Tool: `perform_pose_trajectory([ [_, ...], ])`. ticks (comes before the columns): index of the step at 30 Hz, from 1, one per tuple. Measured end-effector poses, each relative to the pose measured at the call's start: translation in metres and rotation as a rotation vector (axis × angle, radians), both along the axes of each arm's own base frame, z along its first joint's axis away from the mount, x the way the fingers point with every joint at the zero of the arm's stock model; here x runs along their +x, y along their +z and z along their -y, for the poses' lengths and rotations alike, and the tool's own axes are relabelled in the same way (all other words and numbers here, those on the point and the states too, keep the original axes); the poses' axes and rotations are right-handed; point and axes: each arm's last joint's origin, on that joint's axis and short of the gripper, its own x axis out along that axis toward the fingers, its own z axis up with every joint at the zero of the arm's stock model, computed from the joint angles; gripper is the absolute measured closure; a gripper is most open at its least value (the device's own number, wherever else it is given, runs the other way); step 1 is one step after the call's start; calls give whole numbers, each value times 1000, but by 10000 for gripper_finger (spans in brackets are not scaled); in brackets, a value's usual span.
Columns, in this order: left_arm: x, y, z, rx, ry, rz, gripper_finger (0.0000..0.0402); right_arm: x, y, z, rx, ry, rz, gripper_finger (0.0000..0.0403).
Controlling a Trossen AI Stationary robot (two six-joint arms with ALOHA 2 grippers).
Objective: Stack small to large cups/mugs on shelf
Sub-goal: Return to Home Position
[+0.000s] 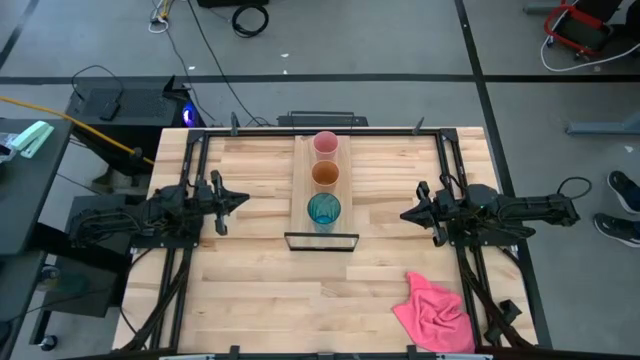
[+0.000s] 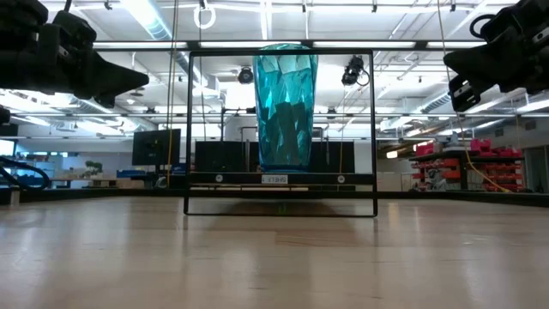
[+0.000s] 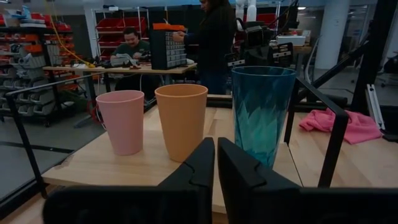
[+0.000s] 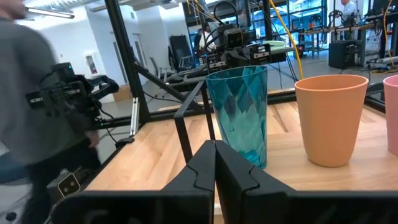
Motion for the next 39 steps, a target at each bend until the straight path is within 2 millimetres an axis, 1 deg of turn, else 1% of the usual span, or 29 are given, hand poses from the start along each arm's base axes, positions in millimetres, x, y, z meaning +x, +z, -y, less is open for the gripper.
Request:
perform_pose_trajectory([
  [5,0,0,0,0,0,0,378,0,0,0,0,0,0,391],
  [15,0,0,0,0,0,1,366,0,0,0,0,0,1,391],
  [26,0,0,0,0,0,2,378,0,0,0,0,0,1,391],
  [35,0,0,0,0,0,2,366,0,0,0,0,0,1,391],
  [39,0,0,0,0,0,2,368,0,0,0,0,0,1,391],
])
